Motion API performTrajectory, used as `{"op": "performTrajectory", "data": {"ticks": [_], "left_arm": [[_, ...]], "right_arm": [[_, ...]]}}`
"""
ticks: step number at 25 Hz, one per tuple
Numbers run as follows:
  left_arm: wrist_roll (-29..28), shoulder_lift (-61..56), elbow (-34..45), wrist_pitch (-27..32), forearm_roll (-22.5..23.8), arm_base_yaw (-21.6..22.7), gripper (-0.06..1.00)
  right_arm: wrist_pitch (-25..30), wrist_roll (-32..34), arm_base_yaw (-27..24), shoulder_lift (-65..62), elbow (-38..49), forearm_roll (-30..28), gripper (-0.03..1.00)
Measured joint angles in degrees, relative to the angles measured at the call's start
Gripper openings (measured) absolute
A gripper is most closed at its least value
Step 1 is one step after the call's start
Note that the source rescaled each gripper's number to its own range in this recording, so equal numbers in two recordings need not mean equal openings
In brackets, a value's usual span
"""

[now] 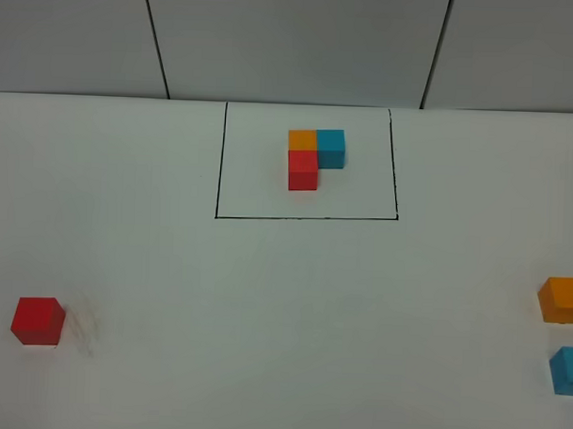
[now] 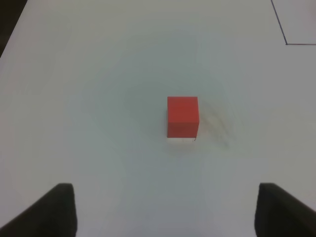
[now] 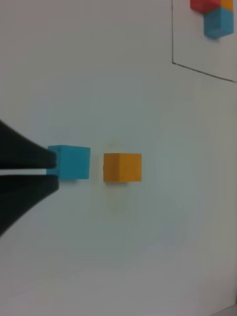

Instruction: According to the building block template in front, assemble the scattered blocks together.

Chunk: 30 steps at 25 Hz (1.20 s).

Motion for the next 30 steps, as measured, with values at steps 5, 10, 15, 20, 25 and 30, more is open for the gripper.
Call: {"op": "performTrajectory", "data": {"ticks": [5, 10, 15, 20, 25, 30], "left_arm": [[-0.2, 2.4, -5.6, -2.1, 1.8, 0.0, 0.88], [-0.1, 11.8, -14.3, -2.1, 5.5, 0.0, 0.88], [0.3, 24.4, -21.8, -1.4, 6.4, 0.0, 0.88], [0.3, 36.6, -24.6, -1.1, 7.4, 0.0, 0.88], [0.3, 45.5, -24.6, 0.3, 7.4, 0.0, 0.88], [-2.2, 52.9, -24.6, 3.3, 7.7, 0.0, 0.88]], "right_arm": [[0.0, 0.0, 0.0, 0.0, 0.0, 0.0, 0.00], [0.0, 0.1, 0.0, 0.0, 0.0, 0.0, 0.00], [0.0, 0.1, 0.0, 0.0, 0.0, 0.0, 0.00], [0.0, 0.1, 0.0, 0.0, 0.0, 0.0, 0.00], [0.0, 0.0, 0.0, 0.0, 0.0, 0.0, 0.00], [0.0, 0.0, 0.0, 0.0, 0.0, 0.0, 0.00]]}}
